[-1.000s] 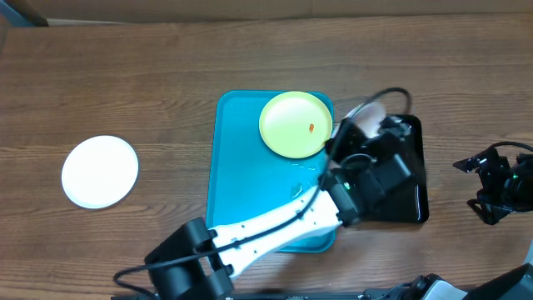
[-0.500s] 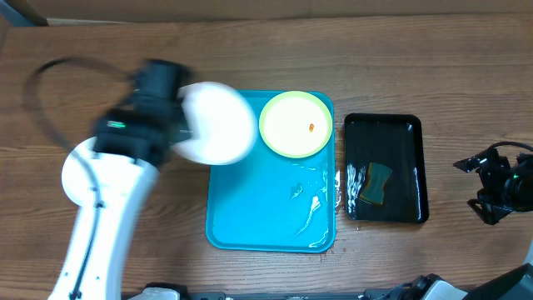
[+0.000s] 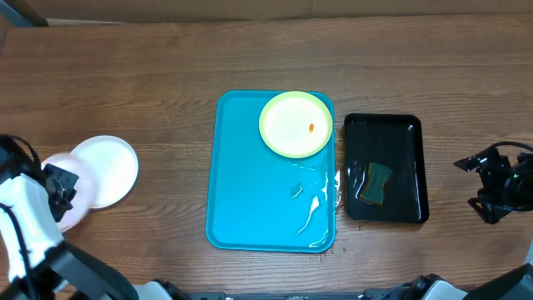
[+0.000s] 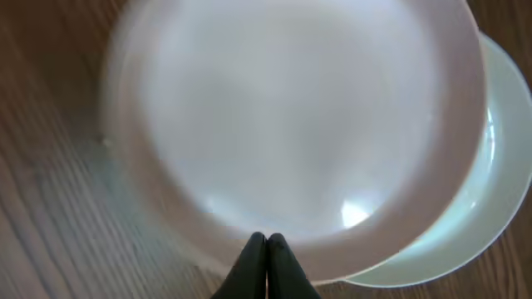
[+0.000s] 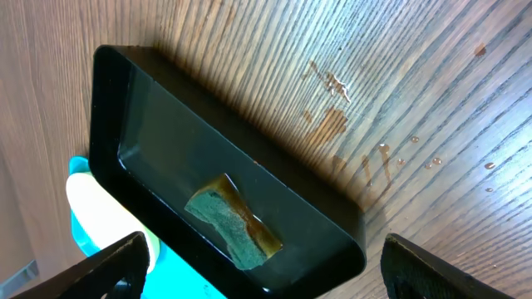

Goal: Clean dirty plates on tray and stack at the side
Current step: 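Set the cream plate onto the white plate left of the tray, then move the left gripper to the yellow-rimmed plate and grip its rim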

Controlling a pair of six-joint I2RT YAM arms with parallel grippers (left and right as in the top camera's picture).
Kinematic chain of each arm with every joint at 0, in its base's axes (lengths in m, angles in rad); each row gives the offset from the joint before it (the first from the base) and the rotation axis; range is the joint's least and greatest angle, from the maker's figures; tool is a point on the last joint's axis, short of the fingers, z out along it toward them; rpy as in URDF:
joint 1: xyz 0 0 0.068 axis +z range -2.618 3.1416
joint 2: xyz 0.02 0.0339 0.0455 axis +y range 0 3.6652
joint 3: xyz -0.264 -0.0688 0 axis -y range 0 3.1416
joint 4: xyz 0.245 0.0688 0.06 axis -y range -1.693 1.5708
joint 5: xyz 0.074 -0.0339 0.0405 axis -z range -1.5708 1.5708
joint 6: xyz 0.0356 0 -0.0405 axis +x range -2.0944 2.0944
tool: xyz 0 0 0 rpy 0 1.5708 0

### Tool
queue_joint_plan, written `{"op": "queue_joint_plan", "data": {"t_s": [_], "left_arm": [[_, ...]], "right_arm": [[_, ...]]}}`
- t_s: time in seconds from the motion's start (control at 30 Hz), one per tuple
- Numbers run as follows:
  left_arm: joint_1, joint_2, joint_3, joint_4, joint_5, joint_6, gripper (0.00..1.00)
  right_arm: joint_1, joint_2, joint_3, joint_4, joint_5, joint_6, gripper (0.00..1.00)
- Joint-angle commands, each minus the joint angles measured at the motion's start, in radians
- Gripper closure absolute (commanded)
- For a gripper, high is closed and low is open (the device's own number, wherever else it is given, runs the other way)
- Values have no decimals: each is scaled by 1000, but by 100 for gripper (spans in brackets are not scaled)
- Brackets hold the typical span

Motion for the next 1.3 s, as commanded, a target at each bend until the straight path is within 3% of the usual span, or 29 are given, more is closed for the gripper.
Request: {"op": "queue_joint_plan", "data": {"t_s": [0.0,0.17,0.2,0.43,0.53,0.7,0.87,0.97,1.0,1.07,1.1,1.17,1.27], "left_arm": [[2,47,-15,18,97,67,94],[2,40,2,26,145,102,78],[2,36,5,25,142,104,71],[8,25,5,-19,130,99,78],[66,3,5,-65,111,23,76],[229,-1,-11,-77,82,13,48],[272,1,-23,-8,74,27,52],[267,10,-23,60,73,100,48],[264,18,-23,77,70,124,44],[258,45,-23,98,58,161,22],[258,68,-23,108,39,163,18],[259,127,-23,135,23,169,14],[257,187,-23,169,26,200,17]], "right_arm": [[-2,-21,18,4,-8,-3,9],[-2,-21,18,1,-8,-3,9],[-2,-21,18,1,-8,-3,10],[-2,-21,18,-6,-8,-3,9],[-2,-21,18,-6,-8,-3,9],[-2,-21,18,-3,-8,-3,9],[-2,-21,18,-4,-8,-3,9],[-2,-21,18,-3,-8,-3,9],[-2,-21,18,-3,-8,-3,9],[-2,-21,18,-4,-8,-3,9],[-2,-21,18,-3,-8,-3,9],[-2,-21,18,-3,-8,-4,9],[-2,-21,18,-3,-8,-4,9]]}}
